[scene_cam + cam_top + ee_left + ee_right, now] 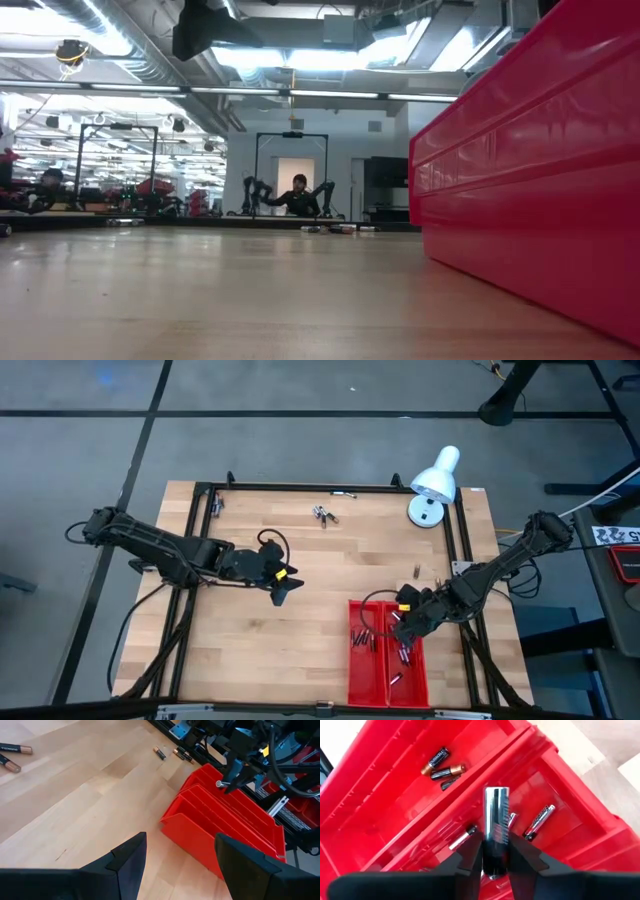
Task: Sort batteries
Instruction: Put the silver battery into the right red bin, then put the black battery into the left red bin
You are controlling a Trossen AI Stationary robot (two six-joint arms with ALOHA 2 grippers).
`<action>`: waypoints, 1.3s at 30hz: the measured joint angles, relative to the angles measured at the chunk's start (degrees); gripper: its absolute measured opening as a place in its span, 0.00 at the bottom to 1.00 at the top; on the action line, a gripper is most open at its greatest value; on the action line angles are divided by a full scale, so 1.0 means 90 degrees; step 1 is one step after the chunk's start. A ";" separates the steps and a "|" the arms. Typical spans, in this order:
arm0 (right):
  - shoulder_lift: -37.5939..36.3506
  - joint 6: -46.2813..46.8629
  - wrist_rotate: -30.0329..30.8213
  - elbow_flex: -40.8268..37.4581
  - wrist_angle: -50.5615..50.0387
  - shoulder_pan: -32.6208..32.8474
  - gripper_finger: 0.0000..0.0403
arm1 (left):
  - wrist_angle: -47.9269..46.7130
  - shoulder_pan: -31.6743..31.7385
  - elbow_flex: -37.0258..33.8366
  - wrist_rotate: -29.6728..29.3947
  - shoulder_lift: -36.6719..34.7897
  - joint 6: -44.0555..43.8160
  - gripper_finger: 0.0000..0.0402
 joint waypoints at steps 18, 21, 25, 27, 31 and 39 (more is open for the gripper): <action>-0.0411 -0.0219 -0.0200 0.0171 -0.0206 -0.0221 0.33 | -0.0386 0.0055 0.0004 0.0000 0.0002 0.0055 0.56; -0.0718 -0.0392 0.0342 0.0483 -0.0597 -0.0368 0.33 | -0.0378 0.0141 0.0004 -0.0002 0.0002 0.0042 0.56; -0.1013 -0.0156 0.1467 0.0804 -0.1558 -0.0479 0.33 | -0.0330 0.0201 0.0004 -0.0005 0.0002 0.0031 0.56; -0.1108 0.0239 0.1895 0.0836 -0.1985 -0.0577 0.33 | -0.0333 0.0216 0.0004 -0.0002 0.0002 0.0025 0.56; -0.1141 0.0804 0.2110 0.0835 -0.2701 -0.0953 0.33 | -0.0333 0.0204 0.0004 -0.0001 0.0002 -0.0017 0.56; -0.1141 0.0930 0.2002 0.0835 -0.3466 -0.1709 0.36 | -0.0336 0.0204 0.0004 0.0000 0.0002 -0.0118 0.56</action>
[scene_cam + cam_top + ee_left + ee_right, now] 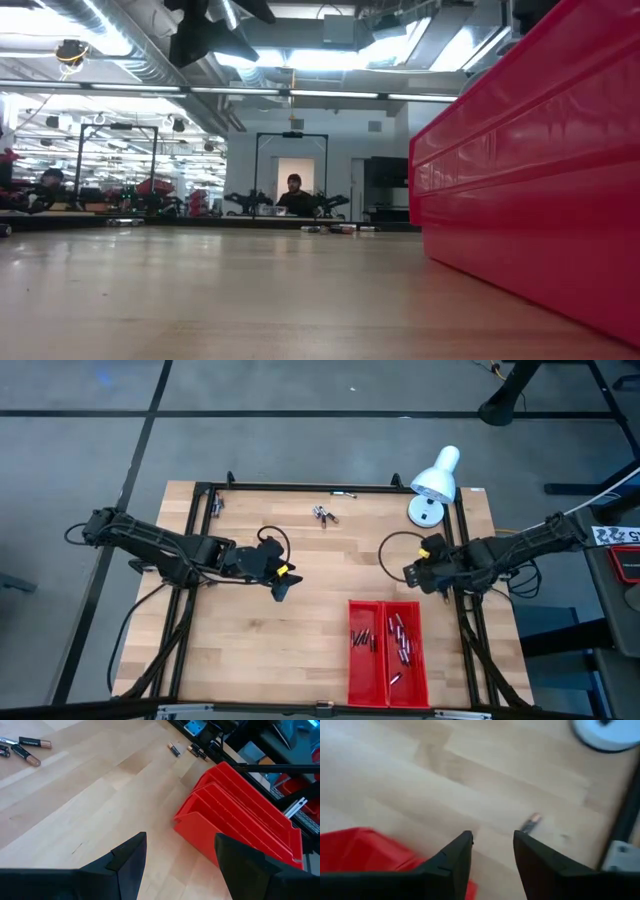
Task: Sort batteries
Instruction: Put the black battery into the left red bin
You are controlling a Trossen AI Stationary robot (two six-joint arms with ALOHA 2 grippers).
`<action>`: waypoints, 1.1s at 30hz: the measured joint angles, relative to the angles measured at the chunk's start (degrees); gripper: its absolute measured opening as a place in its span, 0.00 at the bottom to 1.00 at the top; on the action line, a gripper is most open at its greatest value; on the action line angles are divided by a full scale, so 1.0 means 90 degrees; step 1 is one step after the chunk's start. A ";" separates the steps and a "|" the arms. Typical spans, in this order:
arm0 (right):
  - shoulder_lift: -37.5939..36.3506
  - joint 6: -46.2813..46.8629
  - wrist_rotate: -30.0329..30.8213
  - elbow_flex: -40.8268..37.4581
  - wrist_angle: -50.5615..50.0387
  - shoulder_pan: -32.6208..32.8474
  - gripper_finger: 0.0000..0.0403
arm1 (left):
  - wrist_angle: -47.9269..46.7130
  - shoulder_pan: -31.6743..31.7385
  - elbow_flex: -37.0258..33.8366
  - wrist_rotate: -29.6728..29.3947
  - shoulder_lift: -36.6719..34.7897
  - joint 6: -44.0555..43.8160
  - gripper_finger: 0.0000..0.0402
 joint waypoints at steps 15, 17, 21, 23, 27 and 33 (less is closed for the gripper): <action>0.0070 0.0005 -0.0340 -0.1118 0.0126 -0.0993 0.64 | -0.0001 0.0019 0.0000 -0.0004 0.0002 -0.0428 0.56; 0.0072 0.0012 -0.0392 -0.1300 0.0366 -0.1158 0.65 | -0.0001 0.0019 0.0000 -0.0002 0.0002 -0.0480 0.56; 0.0094 0.0015 -0.0535 -0.1677 0.0893 -0.1499 0.66 | -0.0001 0.0017 0.0000 -0.0005 0.0002 -0.0485 0.56; 0.0103 0.0015 -0.0559 -0.1855 0.1154 -0.1659 0.66 | -0.0001 0.0019 0.0000 -0.0004 0.0002 -0.0517 0.56; 0.0101 0.0017 -0.0606 -0.2177 0.1587 -0.1939 0.66 | -0.0002 0.0019 0.0000 -0.0005 0.0002 -0.0537 0.56; 0.0100 0.0062 -0.0728 -0.2572 0.1990 -0.2182 0.66 | -0.0008 0.0019 0.0000 -0.0005 0.0002 -0.0555 0.56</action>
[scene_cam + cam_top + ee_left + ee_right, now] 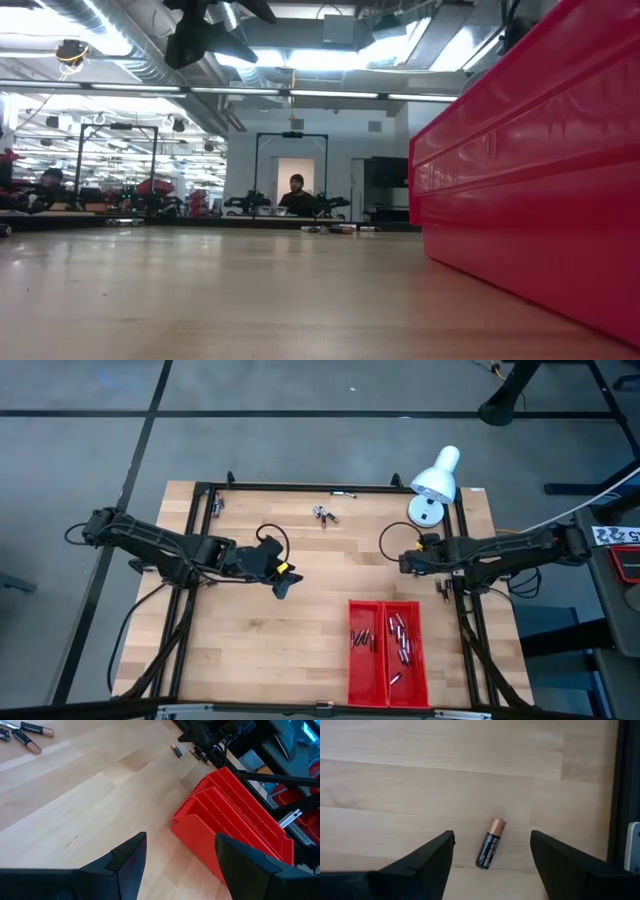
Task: Sort batteries
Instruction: Put the black battery into the left red bin
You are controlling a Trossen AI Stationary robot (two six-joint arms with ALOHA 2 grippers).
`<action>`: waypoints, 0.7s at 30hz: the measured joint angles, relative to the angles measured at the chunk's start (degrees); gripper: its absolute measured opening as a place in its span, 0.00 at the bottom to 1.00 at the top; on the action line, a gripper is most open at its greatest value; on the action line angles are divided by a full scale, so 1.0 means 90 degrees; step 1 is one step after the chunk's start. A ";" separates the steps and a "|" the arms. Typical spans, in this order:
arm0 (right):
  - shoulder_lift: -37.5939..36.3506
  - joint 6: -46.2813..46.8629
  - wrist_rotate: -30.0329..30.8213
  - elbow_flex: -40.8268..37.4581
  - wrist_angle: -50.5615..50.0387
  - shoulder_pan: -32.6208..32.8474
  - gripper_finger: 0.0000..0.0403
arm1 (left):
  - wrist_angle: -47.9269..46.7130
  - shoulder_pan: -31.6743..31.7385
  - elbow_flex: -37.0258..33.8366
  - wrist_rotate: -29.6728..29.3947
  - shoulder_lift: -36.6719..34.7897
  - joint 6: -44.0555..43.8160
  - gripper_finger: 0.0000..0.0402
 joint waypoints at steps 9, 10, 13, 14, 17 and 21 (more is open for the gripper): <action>0.0016 0.0226 -0.0160 -0.0496 0.0602 0.0010 0.66 | -0.0059 -0.0002 0.0000 0.0000 0.0000 0.0067 0.56; 0.0039 0.0291 -0.0196 -0.0567 0.0716 0.0010 0.66 | -0.0069 -0.0002 0.0000 0.0000 0.0000 0.0070 0.56; 0.0181 0.0321 -0.0327 -0.0761 0.1029 0.0010 0.66 | -0.0180 -0.0002 0.0000 -0.0001 0.0000 0.0070 0.56; 0.0247 0.0320 -0.0333 -0.0825 0.1168 0.0011 0.66 | -0.0199 -0.0002 0.0000 -0.0001 0.0000 0.0070 0.56; 0.0522 0.0321 -0.0389 -0.0959 0.1527 0.0010 0.65 | -0.0188 -0.0002 0.0000 0.0000 0.0000 0.0072 0.56; 0.0977 0.0299 -0.0390 -0.0959 0.1595 0.0020 0.54 | -0.0187 -0.0002 0.0000 -0.0002 0.0000 0.0072 0.56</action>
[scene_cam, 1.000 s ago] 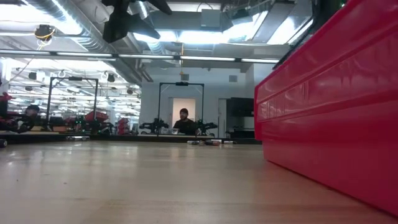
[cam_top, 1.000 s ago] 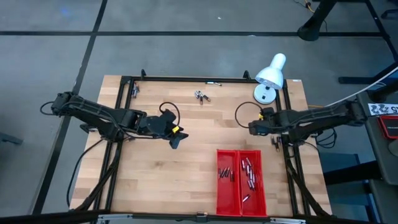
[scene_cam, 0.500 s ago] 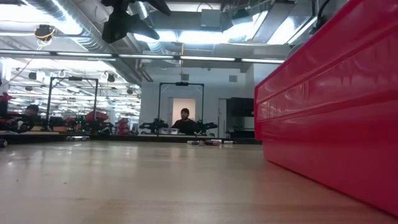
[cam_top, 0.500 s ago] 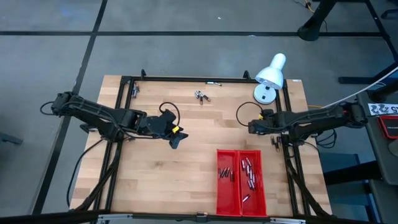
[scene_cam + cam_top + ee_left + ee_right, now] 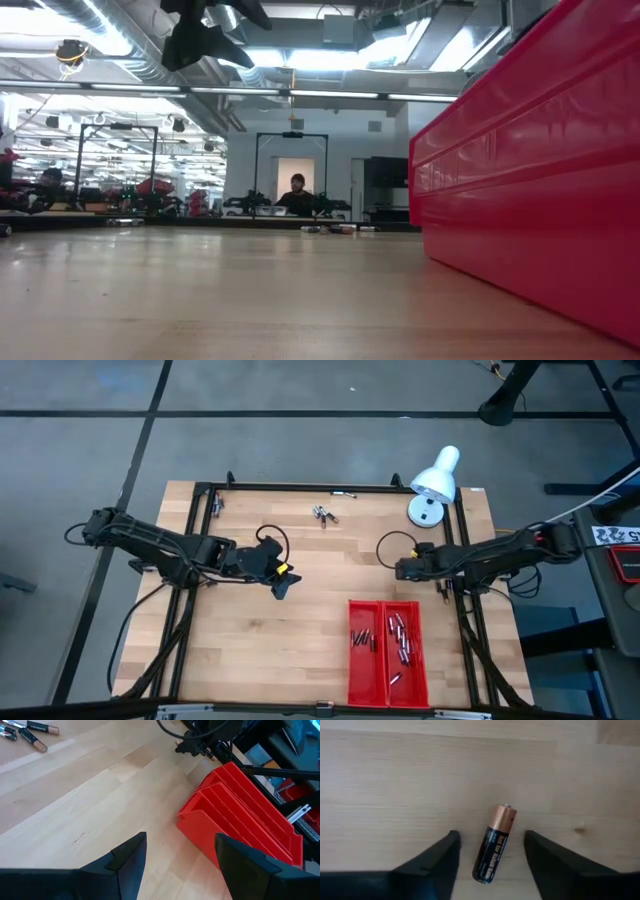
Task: Sort batteries
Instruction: Put the black battery into the left red bin
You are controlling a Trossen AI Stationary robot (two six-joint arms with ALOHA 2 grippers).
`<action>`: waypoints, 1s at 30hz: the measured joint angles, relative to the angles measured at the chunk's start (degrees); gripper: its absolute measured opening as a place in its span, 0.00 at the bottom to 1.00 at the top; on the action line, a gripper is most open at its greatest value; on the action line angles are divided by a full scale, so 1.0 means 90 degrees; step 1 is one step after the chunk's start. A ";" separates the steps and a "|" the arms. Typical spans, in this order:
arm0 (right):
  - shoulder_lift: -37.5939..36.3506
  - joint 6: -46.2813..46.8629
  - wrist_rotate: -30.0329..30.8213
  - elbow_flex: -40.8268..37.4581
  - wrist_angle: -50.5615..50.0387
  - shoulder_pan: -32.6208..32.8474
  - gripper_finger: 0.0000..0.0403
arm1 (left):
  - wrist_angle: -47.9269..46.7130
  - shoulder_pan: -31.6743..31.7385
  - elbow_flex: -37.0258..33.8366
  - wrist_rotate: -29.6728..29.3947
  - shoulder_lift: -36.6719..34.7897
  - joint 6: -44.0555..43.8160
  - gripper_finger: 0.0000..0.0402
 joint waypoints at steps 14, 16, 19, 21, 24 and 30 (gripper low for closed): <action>0.0255 -0.0811 -0.0303 0.0498 -0.0517 -0.0010 0.10 | 0.0007 -0.0015 0.0000 0.0000 0.0000 -0.0002 0.56; 0.0217 -0.1017 -0.0501 0.0771 -0.0539 -0.0001 0.10 | 0.0005 -0.0015 0.0000 0.0002 0.0000 0.0010 0.56; 0.0215 -0.1285 -0.0551 0.1236 -0.0582 0.0111 0.10 | -0.0025 -0.0015 0.0000 0.0002 0.0000 0.0022 0.56; 0.0213 -0.1371 -0.0472 0.1609 -0.0575 0.0258 0.10 | -0.0089 -0.0017 0.0000 0.0002 0.0000 0.0050 0.56; 0.0211 -0.1531 -0.0359 0.2230 -0.0592 0.0549 0.10 | -0.0192 -0.0017 0.0000 0.0002 0.0000 0.0059 0.56; 0.0204 -0.1700 0.0197 0.3373 -0.0461 0.1286 0.10 | -0.0318 -0.0017 0.0000 0.0002 0.0000 0.0191 0.56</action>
